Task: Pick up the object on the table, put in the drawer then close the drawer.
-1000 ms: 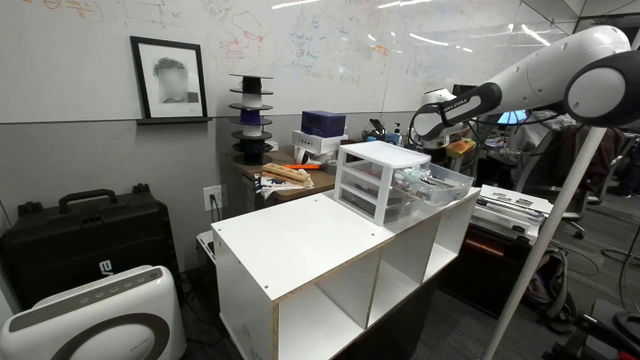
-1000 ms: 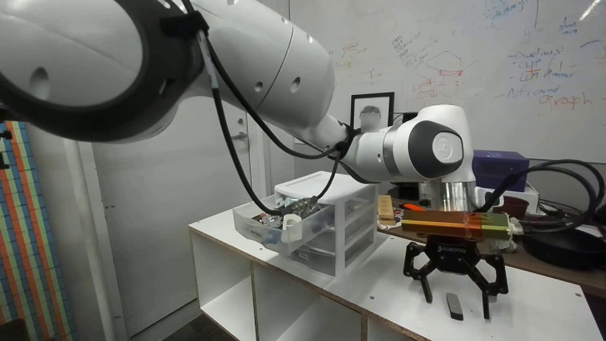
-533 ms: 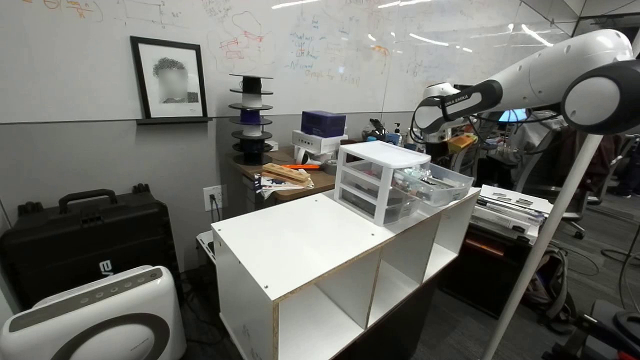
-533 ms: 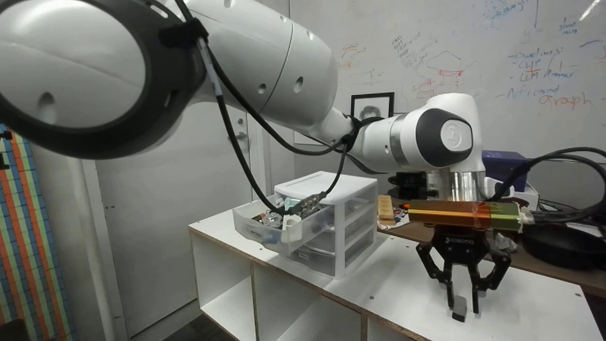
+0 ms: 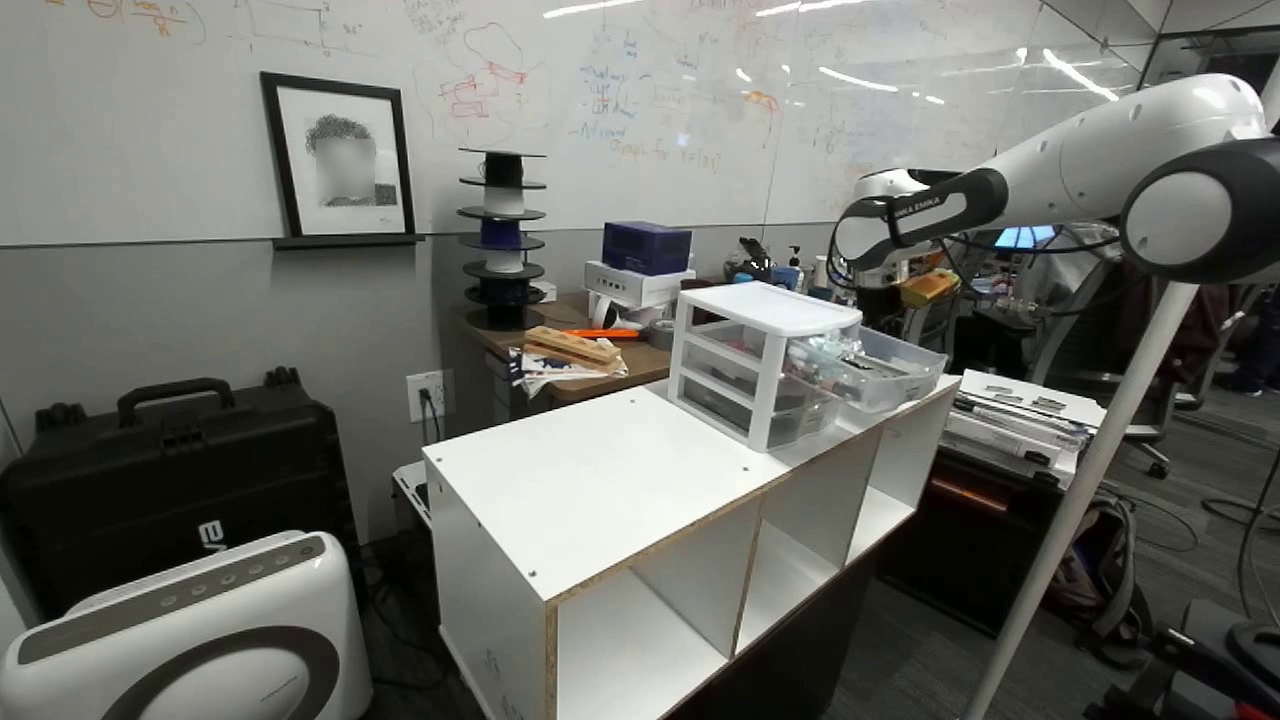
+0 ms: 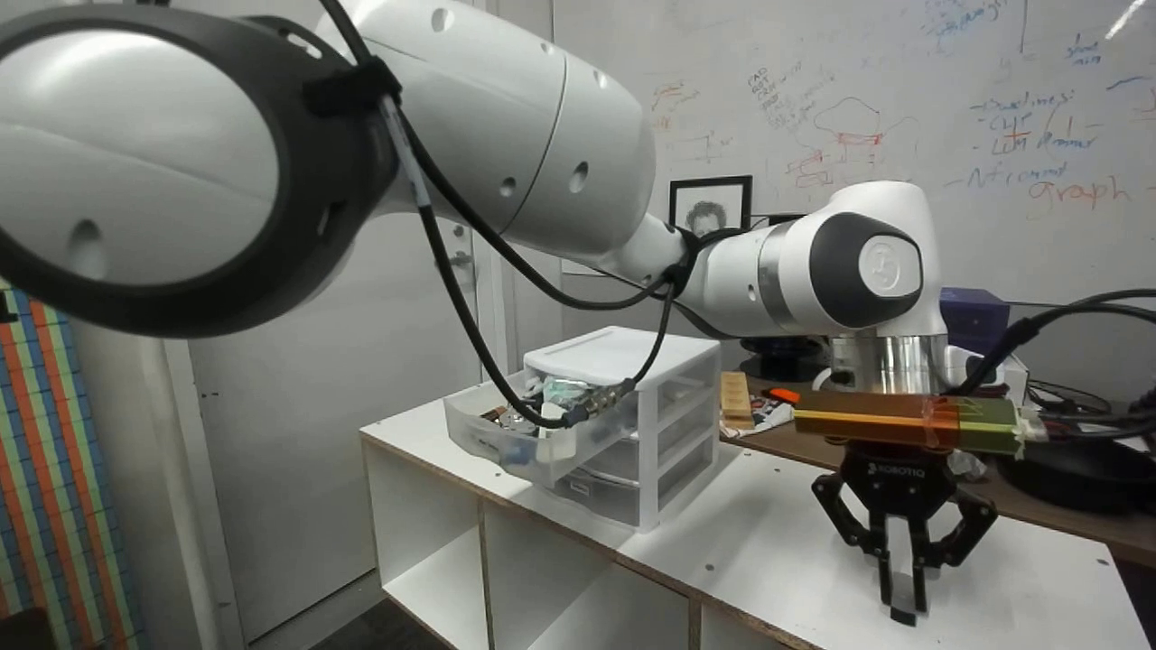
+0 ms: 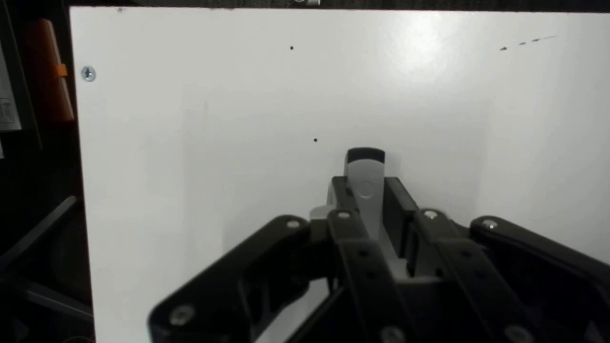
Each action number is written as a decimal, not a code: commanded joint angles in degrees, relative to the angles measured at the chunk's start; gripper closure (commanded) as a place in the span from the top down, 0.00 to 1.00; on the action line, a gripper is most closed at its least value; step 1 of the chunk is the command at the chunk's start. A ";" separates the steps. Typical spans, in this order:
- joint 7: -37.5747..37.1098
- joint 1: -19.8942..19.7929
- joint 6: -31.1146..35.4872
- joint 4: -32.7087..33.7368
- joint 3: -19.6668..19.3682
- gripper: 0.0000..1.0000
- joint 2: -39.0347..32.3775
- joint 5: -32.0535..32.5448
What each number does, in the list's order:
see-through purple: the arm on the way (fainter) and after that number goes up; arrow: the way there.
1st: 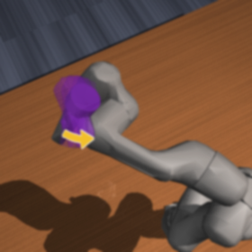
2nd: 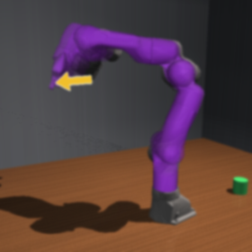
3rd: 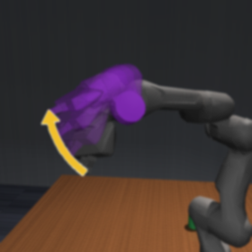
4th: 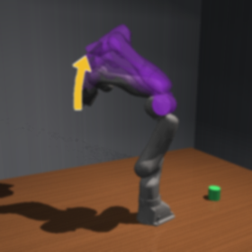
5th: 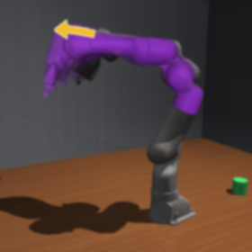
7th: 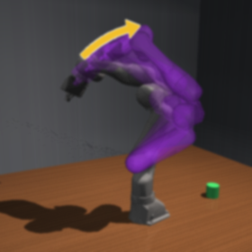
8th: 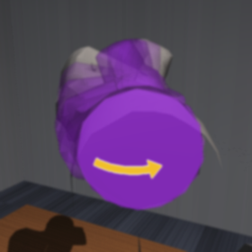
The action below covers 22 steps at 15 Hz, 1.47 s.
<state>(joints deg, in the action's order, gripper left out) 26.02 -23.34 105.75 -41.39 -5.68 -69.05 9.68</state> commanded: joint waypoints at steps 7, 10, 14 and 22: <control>-0.62 0.16 -5.68 -1.35 1.61 0.13 6.14 -1.62; -2.60 0.66 -7.30 -2.88 1.46 0.13 11.21 -1.31; -5.92 1.64 -7.16 -6.87 1.22 0.13 18.65 -0.68; -3.07 7.03 -3.37 -27.28 1.40 0.13 33.39 3.96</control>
<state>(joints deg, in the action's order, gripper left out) 22.33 -18.33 98.90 -57.46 -4.43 -42.72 11.11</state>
